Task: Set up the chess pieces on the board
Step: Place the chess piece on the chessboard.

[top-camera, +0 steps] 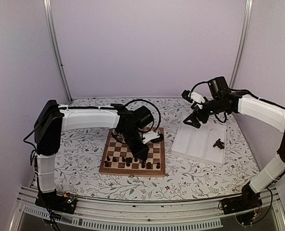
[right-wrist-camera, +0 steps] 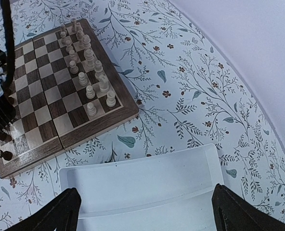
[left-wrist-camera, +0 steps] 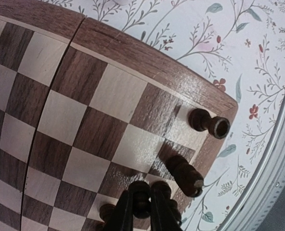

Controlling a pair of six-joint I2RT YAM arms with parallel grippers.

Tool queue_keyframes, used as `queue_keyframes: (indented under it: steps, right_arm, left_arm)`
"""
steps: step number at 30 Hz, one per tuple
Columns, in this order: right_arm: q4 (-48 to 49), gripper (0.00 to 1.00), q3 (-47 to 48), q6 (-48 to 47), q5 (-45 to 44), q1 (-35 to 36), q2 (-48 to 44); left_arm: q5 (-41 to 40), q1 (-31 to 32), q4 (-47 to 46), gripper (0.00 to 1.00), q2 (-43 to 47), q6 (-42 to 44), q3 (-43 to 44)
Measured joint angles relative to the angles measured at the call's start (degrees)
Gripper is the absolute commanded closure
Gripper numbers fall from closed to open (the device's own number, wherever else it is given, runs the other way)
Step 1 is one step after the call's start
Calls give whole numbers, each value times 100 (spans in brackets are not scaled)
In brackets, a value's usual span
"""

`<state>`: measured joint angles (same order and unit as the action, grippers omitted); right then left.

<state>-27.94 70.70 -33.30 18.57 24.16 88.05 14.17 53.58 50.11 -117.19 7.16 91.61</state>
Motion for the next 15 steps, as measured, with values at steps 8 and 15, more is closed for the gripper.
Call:
queue_keyframes:
  steps: [8, 15]
  right_arm:
    - [-2, 1, -20, -22, 22, 0, 39]
    - [-4, 1, -20, -55, 109, 0, 39]
  left_arm:
    - [-9, 15, 15, 84, -116, 0, 17]
    - [-142, 15, 15, 76, -116, -11, 17]
